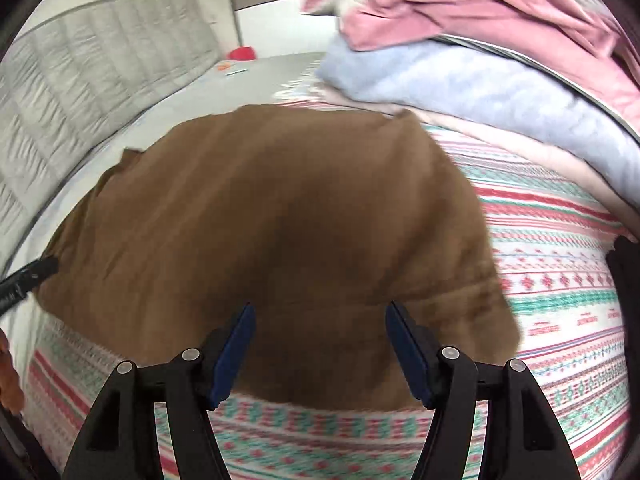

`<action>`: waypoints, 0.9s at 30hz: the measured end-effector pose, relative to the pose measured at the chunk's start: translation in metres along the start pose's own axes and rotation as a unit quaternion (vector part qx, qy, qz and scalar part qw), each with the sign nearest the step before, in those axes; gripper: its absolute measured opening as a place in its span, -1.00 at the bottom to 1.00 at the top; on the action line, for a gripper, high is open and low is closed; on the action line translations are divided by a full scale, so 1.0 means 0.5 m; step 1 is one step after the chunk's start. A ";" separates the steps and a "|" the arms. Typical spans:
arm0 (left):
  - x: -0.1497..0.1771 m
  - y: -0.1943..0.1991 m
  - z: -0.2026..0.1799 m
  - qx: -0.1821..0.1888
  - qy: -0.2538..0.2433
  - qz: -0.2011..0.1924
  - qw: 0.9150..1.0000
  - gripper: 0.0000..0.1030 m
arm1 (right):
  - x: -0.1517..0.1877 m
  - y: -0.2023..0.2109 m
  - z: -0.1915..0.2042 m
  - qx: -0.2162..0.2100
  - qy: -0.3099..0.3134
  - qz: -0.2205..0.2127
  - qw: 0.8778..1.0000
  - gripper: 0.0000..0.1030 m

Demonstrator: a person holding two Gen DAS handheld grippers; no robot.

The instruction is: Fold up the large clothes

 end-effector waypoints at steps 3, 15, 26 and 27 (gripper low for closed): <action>0.033 -0.030 -0.082 0.014 -0.071 0.009 0.997 0.11 | 0.011 -0.013 0.021 0.008 0.008 0.005 1.000 0.33; 0.060 -0.077 -0.065 0.051 -0.014 0.053 0.997 0.15 | 0.048 -0.074 0.000 0.002 0.006 0.036 0.999 0.38; 0.059 -0.098 -0.098 0.068 -0.043 0.059 0.995 0.19 | 0.047 0.020 -0.119 -0.036 -0.134 0.052 0.989 0.39; 0.055 -0.097 -0.099 0.067 -0.045 0.063 0.995 0.19 | 0.052 0.015 -0.124 -0.037 -0.142 0.065 0.987 0.39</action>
Point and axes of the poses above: each gripper's, at about its wrist camera, not at the fingertips, and y roughly against the way its jaws point, z to its left, x to its underside, the point moved 3 cm from there along -y, roughly the way its jaws point, and after that the axes turned 6 degrees about -z, right-handed, at the moved point
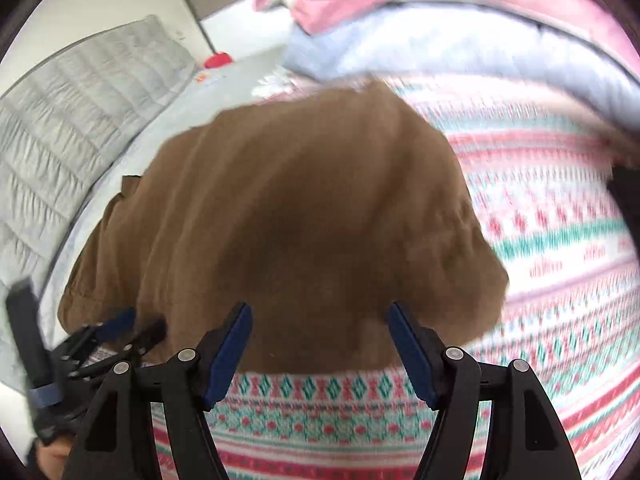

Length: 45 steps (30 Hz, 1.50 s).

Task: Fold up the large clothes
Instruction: 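Smooth the folded coat's edge with both open tools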

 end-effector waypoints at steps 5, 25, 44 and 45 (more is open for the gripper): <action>-0.041 0.018 0.006 0.001 0.001 0.004 1.000 0.19 | -0.004 0.027 -0.006 -0.024 -0.020 -0.006 0.999 0.39; -0.251 -0.186 0.027 -0.067 0.022 0.053 0.996 0.21 | -0.010 0.057 -0.006 -0.062 -0.036 -0.011 0.997 0.39; -0.403 -0.366 0.075 -0.143 0.032 0.045 0.988 0.35 | 0.003 0.030 -0.016 -0.048 -0.031 0.017 0.998 0.40; -0.409 -0.358 0.077 -0.139 0.034 0.048 0.989 0.35 | 0.004 0.027 -0.017 -0.049 -0.034 0.020 0.998 0.40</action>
Point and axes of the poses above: each gripper's, at about its wrist camera, not at the fingertips, and y roughly against the way its jaws point, z to its left, x to its underside, the point moved 3 cm from there along -y, roughly the way its jaws point, and after that the axes turned 6 degrees about -z, right-handed, at the moved point
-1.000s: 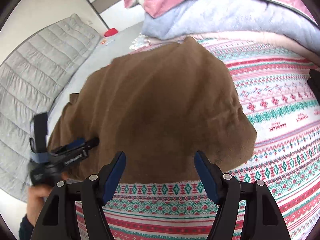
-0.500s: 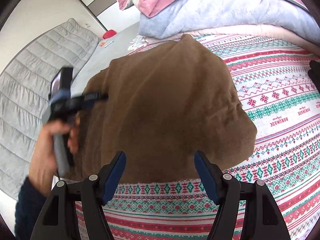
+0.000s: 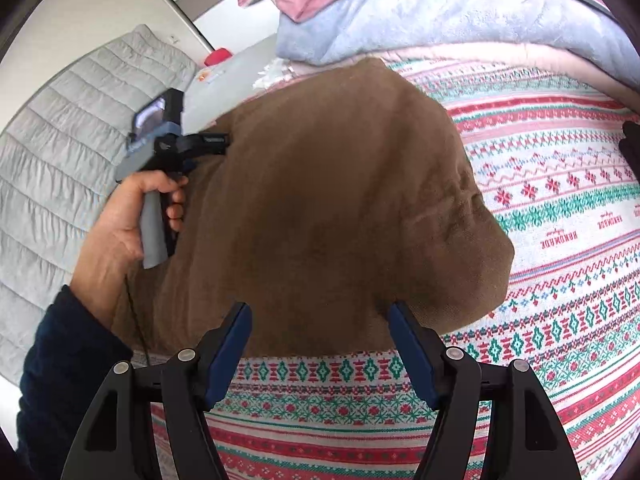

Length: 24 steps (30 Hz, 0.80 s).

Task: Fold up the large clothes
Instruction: 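Smooth the folded coat's edge with both open tools, then press the right tool onto the coat bundle's end and close it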

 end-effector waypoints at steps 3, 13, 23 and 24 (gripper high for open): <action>0.004 0.046 0.016 0.026 0.013 0.013 0.999 0.34 | 0.000 0.000 -0.009 -0.007 -0.012 0.001 1.000 0.40; 0.259 0.340 0.042 0.098 -0.012 -0.038 0.994 0.34 | 0.001 0.014 -0.054 -0.022 -0.078 -0.004 0.997 0.40; 0.427 0.322 0.041 0.075 -0.009 -0.034 0.997 0.36 | 0.015 0.013 -0.102 -0.058 -0.172 0.000 0.983 0.40; 0.429 0.324 0.035 0.072 -0.013 -0.038 0.997 0.36 | 0.016 0.009 -0.106 -0.059 -0.179 0.001 0.982 0.40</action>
Point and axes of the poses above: each gripper's, at about its wrist camera, not at the fingertips, and y roughly against the way its jaws point, z to its left, x to its underside, the point moved 3 cm from there along -y, roughly the way its jaws point, and after that the axes turned 6 degrees about -z, right-handed, at the moved point
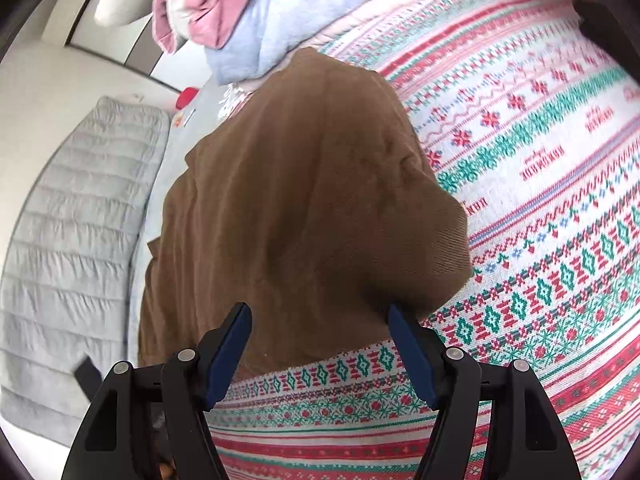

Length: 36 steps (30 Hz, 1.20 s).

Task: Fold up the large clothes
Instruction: 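Press the right tool onto the coat bundle's end and close it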

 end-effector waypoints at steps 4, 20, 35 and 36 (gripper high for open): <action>0.000 -0.005 -0.001 0.002 0.006 0.001 1.000 0.37 | 0.004 0.005 0.006 0.002 -0.006 -0.003 1.000 0.40; 0.005 -0.009 0.000 0.007 0.012 0.002 1.000 0.38 | -0.029 0.069 -0.041 0.074 0.035 -0.055 0.995 0.39; 0.004 -0.008 0.007 0.010 0.010 0.003 1.000 0.38 | -0.025 0.046 -0.165 -0.058 -0.174 -0.050 0.982 0.43; 0.004 -0.008 0.007 0.010 0.010 0.003 1.000 0.38 | -0.021 0.046 -0.170 -0.060 -0.184 -0.055 0.979 0.43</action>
Point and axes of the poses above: each gripper's, at about its wrist camera, not at the fingertips, and y roughly against the way its jaws point, z to its left, x to its underside, the point moved 3 cm from there along -y, roughly the way its jaws point, and after that the axes turned 6 degrees about -z, right-handed, at the moved point
